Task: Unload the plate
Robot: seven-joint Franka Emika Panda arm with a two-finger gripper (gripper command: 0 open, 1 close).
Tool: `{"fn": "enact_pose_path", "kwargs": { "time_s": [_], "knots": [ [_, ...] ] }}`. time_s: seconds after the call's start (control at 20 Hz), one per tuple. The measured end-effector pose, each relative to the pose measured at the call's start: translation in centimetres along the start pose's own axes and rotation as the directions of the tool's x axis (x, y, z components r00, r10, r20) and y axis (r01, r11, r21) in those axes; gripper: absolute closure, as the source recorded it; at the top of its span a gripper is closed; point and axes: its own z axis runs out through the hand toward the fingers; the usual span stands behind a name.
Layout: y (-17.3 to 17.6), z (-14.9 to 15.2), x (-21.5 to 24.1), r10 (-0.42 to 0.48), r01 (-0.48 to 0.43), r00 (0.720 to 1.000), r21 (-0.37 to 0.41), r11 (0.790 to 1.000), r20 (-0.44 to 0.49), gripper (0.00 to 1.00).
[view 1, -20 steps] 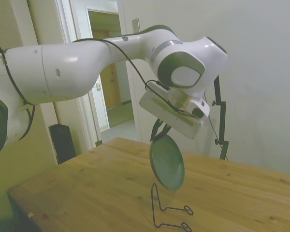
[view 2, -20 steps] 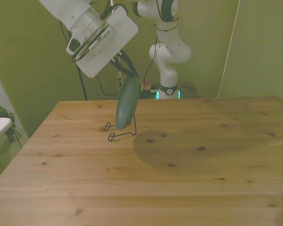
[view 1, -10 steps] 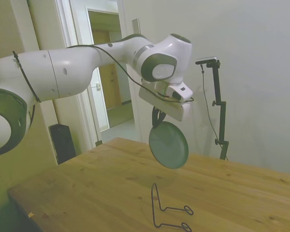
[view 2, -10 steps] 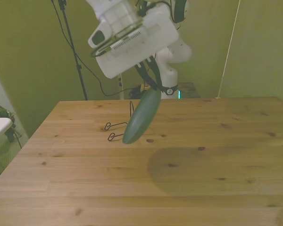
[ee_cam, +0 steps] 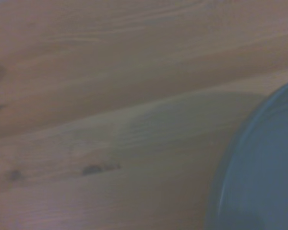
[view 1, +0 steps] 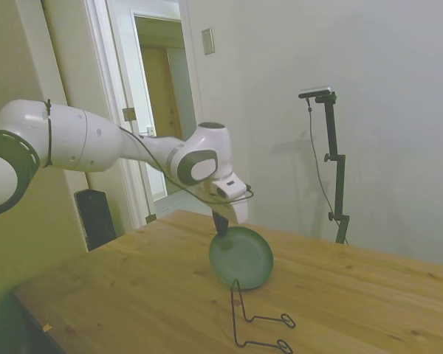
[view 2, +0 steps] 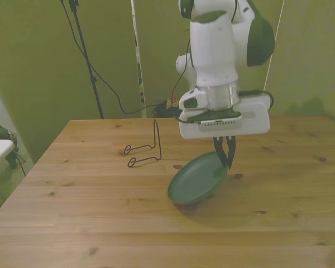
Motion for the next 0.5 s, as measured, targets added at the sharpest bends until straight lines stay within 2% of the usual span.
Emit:
{"fn": "enact_pose_path", "kwargs": {
  "time_s": [0.2, 0.5],
  "knots": [
    [2.7, 2.0, -0.9, 0.048, -0.050, 0.998, -0.042, 0.998, -0.044, 1.00],
    [3.3, 3.4, -0.4, 0.111, -0.113, 0.992, -0.041, 0.993, -0.061, 1.00]
  ]
}}
